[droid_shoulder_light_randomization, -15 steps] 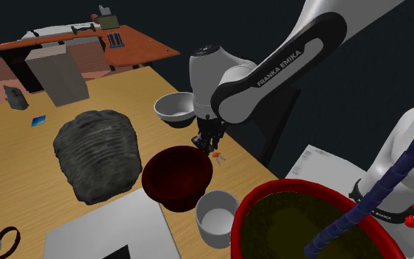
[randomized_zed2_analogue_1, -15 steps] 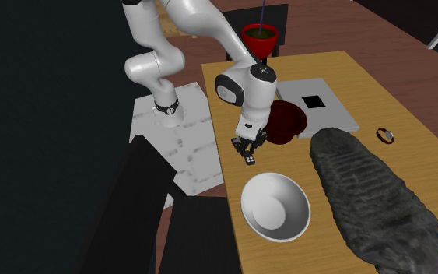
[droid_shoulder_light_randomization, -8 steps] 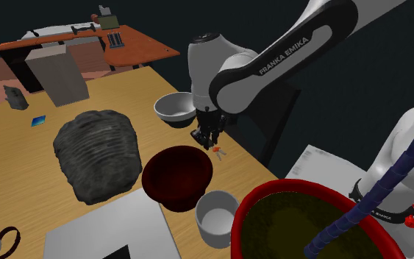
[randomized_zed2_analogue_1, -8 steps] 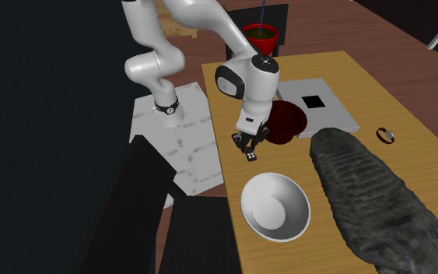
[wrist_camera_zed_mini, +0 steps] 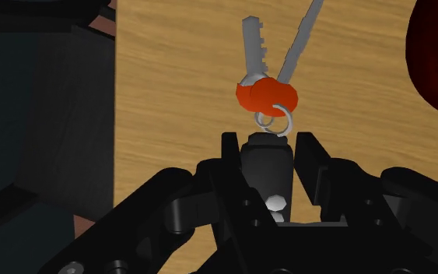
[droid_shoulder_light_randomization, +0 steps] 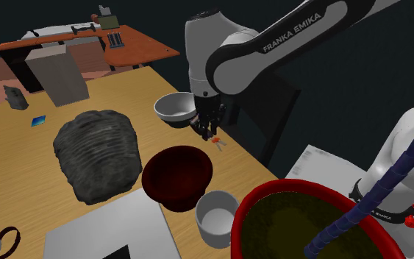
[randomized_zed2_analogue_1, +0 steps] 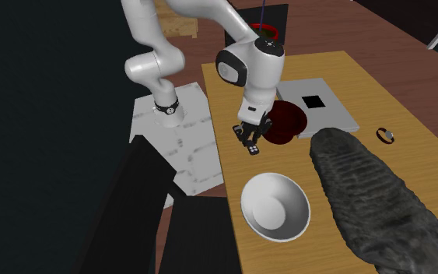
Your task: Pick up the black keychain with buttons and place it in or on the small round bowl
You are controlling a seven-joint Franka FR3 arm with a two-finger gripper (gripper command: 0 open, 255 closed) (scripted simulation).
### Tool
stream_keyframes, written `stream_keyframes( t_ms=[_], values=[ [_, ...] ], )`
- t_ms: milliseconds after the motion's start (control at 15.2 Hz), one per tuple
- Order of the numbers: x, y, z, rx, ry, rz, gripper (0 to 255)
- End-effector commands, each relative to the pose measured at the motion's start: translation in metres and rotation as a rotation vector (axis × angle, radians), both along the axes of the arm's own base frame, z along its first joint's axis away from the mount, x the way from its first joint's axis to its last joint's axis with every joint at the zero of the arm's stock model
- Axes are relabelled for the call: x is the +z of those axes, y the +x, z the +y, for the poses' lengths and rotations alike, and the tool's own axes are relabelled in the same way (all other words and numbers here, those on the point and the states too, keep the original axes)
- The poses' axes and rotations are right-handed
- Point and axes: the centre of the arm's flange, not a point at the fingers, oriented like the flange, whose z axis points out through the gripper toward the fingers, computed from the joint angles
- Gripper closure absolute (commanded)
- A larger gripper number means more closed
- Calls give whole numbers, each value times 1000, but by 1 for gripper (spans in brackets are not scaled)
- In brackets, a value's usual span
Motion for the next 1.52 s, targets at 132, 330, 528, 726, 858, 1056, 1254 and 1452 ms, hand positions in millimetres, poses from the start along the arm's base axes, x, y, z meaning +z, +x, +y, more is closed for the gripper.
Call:
stream_keyframes(
  t_ms=[132, 330, 528, 726, 858, 1056, 1254, 1452],
  values=[
    [20, -1, -1, 0, 0, 1, 255],
    [36, -1, -1, 0, 0, 1, 255],
    [52, -1, -1, 0, 0, 1, 255],
    [68, -1, -1, 0, 0, 1, 255],
    [78, -1, -1, 0, 0, 1, 255],
    [94, -1, -1, 0, 0, 1, 255],
    [104, -3, 12, 0, 0, 1, 255],
    [107, -10, 51, 0, 0, 1, 255]
  ],
)
